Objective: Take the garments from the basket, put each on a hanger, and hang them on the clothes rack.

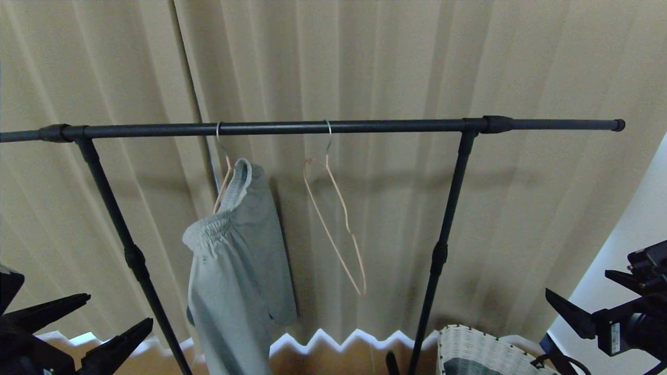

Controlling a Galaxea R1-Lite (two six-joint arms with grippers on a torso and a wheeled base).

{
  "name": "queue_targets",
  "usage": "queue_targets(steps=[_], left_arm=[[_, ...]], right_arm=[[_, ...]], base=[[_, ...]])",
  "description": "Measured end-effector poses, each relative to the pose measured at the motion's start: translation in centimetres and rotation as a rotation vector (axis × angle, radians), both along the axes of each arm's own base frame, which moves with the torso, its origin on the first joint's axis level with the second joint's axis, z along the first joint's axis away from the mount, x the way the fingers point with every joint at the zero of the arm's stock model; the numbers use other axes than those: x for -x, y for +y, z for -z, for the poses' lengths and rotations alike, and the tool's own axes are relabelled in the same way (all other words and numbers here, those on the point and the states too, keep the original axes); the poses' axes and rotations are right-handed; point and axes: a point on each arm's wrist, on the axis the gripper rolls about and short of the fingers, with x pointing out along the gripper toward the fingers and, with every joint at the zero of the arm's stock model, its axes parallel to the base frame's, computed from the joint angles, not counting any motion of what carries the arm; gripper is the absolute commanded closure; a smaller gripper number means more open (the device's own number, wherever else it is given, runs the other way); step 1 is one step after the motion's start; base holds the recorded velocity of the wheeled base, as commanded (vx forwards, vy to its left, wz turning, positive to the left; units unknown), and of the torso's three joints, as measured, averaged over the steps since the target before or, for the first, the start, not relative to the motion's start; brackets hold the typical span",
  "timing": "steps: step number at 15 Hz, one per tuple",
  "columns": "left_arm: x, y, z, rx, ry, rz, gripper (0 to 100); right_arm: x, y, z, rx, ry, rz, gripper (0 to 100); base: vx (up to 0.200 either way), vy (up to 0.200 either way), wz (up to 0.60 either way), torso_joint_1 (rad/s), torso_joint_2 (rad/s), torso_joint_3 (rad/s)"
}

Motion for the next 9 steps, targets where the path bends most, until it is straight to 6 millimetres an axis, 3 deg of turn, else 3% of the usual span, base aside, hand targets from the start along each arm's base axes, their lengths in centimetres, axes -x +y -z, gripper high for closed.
queue_targets(steps=[9], left_arm=[[0.45, 0.03, -0.2, -0.009, -0.03, 0.011, 0]], right_arm=[[0.37, -0.05, 0.55, 0.028, 0.022, -0.008, 0]], base=[[0.0, 0.0, 0.0, -0.193, 0.49, 0.301]])
